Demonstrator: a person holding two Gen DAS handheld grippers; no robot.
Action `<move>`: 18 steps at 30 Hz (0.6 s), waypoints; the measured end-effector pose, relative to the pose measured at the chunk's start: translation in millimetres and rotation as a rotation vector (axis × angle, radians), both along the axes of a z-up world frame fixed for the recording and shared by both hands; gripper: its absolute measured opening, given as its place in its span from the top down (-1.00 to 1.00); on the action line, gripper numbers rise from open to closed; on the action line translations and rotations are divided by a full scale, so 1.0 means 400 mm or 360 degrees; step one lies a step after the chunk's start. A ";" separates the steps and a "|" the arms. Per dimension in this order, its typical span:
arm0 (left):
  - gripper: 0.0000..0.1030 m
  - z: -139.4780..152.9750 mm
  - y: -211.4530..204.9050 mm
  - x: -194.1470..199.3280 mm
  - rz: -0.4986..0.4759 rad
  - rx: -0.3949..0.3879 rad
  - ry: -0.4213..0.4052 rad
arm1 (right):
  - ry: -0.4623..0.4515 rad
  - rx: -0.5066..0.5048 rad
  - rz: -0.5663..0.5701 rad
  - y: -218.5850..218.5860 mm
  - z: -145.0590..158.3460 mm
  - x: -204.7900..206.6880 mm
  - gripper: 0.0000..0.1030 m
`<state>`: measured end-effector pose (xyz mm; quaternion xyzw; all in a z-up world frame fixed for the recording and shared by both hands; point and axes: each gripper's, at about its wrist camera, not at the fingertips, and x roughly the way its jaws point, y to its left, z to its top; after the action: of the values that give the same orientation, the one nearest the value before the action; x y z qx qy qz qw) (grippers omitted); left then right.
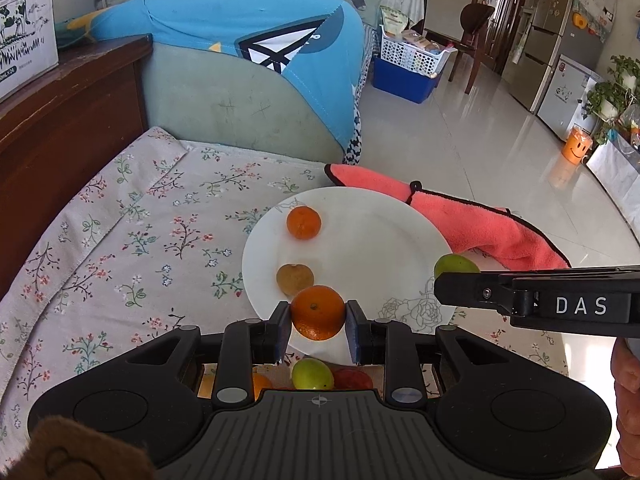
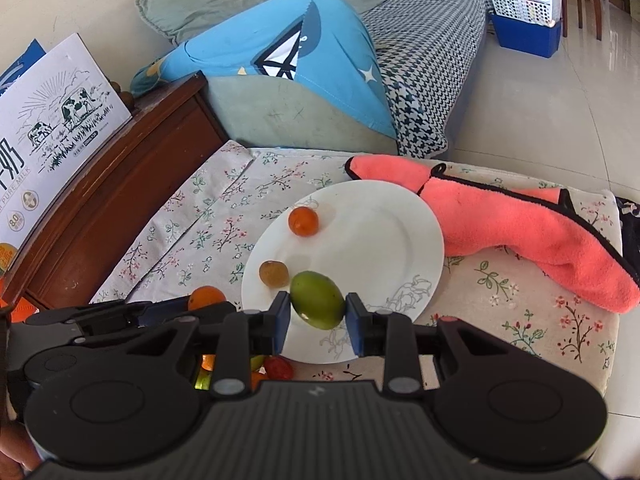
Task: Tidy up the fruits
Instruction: 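Lower the orange and green lime onto the plate and open both tools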
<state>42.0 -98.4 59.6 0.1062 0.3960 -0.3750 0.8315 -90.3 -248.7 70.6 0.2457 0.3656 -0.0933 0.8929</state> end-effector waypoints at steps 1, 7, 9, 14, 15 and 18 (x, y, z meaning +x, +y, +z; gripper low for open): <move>0.49 -0.006 -0.007 0.005 -0.0001 0.0002 0.0008 | 0.0011 0.0004 -0.0013 -0.002 -0.005 0.004 0.42; 0.49 -0.046 -0.033 0.025 -0.0014 0.0000 0.0114 | 0.0083 0.0043 -0.0059 -0.013 -0.040 0.037 0.42; 0.49 -0.059 -0.040 0.030 -0.0009 0.0009 0.0132 | 0.0106 0.0070 -0.0070 -0.016 -0.053 0.045 0.42; 0.49 -0.078 -0.054 0.037 0.0006 0.0028 0.0137 | 0.0153 0.0076 -0.0112 -0.022 -0.076 0.060 0.42; 0.49 -0.080 -0.055 0.039 0.0013 0.0025 0.0145 | 0.0157 0.0080 -0.0120 -0.023 -0.078 0.061 0.42; 0.49 -0.082 -0.059 0.042 0.0022 0.0025 0.0145 | 0.0167 0.0086 -0.0138 -0.026 -0.085 0.064 0.42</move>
<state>58.6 -121.8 26.9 0.0927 0.4370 -0.3706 0.8143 -64.8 -259.3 36.7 0.2802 0.4032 -0.1347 0.8607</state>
